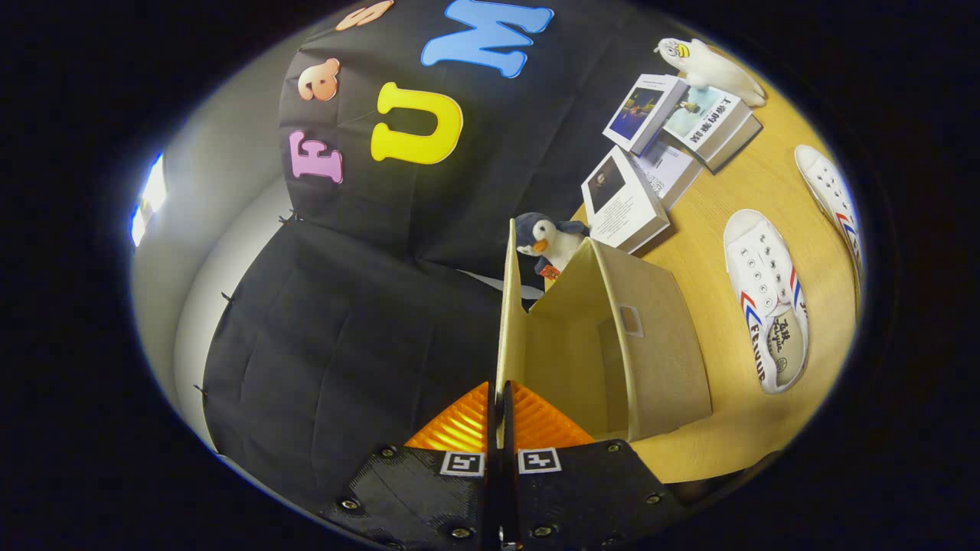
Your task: Open the storage box then place both shoes into the box .Put the left shoe in first, then the right shoe, with the right side of both shoes facing outward in a uniform manner.
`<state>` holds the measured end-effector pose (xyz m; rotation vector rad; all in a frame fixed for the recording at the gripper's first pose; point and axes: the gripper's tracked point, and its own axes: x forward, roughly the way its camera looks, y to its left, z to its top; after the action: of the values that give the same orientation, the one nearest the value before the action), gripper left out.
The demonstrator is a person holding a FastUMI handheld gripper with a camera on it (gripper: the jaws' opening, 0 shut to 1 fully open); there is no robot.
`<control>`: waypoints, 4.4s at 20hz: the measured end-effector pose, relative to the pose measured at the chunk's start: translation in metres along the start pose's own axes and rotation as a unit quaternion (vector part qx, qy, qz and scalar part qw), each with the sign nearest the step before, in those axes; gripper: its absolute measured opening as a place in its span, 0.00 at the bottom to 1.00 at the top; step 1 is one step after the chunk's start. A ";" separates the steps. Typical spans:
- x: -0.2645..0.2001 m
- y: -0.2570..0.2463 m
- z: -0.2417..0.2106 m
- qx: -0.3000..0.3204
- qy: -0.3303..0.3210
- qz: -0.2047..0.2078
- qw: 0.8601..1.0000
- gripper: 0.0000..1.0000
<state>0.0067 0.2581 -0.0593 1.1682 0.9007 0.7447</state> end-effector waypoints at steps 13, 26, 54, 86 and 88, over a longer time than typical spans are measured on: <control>0.051 0.089 -0.030 -0.104 0.024 0.024 0.994 0.02; 0.126 0.127 -0.082 -0.160 0.047 0.044 0.985 0.04; 0.063 0.026 0.022 -0.354 -0.016 -0.109 0.929 0.97; -0.038 -0.258 0.091 -0.230 0.019 -0.367 0.901 0.98; -0.041 -0.269 0.087 -0.229 0.033 -0.377 0.897 0.98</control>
<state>0.0742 0.1202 -0.2999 0.3149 1.0611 0.3199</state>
